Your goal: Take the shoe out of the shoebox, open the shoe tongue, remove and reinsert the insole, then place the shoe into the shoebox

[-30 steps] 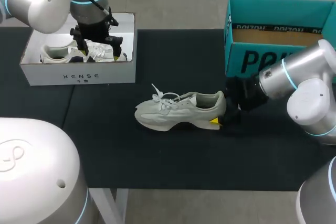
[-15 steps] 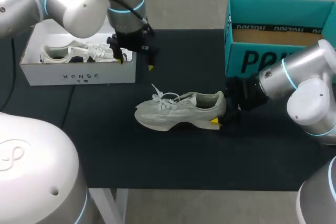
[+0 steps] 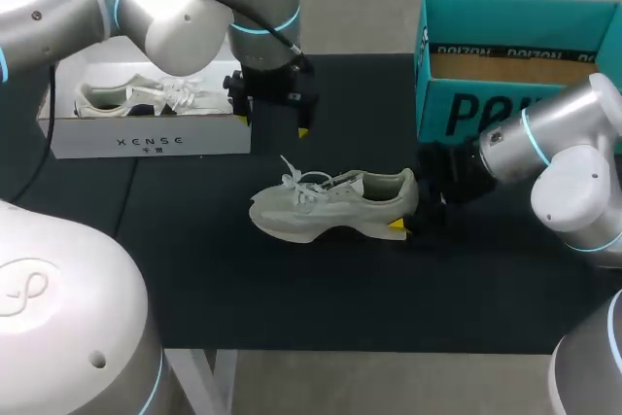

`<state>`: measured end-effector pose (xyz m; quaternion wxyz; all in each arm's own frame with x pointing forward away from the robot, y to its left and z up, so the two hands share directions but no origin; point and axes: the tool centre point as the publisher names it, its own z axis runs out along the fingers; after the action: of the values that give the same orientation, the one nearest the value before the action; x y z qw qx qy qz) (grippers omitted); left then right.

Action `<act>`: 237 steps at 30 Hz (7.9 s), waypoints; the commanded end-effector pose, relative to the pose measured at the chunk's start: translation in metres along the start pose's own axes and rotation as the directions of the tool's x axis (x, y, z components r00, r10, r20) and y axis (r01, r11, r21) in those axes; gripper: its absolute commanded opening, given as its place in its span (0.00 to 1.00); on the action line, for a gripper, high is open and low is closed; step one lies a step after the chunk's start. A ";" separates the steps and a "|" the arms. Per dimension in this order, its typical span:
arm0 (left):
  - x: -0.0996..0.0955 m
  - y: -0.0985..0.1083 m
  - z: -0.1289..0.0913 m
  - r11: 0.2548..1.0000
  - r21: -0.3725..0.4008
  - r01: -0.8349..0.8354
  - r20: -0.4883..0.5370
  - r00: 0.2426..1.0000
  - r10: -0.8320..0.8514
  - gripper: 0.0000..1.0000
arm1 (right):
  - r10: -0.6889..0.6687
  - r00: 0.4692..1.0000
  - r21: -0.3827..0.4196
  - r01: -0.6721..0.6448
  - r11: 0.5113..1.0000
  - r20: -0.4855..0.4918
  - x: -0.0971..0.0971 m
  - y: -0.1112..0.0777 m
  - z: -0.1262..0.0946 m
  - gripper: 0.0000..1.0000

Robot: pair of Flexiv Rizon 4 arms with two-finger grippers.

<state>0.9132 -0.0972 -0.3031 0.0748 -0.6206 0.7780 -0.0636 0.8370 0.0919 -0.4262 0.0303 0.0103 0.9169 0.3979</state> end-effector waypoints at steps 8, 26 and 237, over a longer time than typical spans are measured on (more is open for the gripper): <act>0.041 0.009 -0.016 0.995 -0.054 0.082 -0.003 0.997 -0.083 1.00 | 0.000 1.000 0.001 0.000 1.000 0.002 0.000 -0.002 0.008 0.00; 0.111 0.043 0.024 0.993 -0.109 -0.049 -0.083 0.996 0.040 1.00 | 0.000 1.000 0.001 0.000 1.000 0.002 0.000 -0.002 0.008 0.00; 0.164 0.045 0.064 0.015 0.215 -0.977 -0.171 -0.022 0.985 0.00 | 0.000 1.000 0.001 0.000 1.000 0.002 0.000 -0.002 0.008 0.00</act>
<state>0.8407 -0.2420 -0.3718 0.0043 0.1221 0.9881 -0.0930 0.8373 0.0931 -0.4263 0.0302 0.0101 0.9171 0.3974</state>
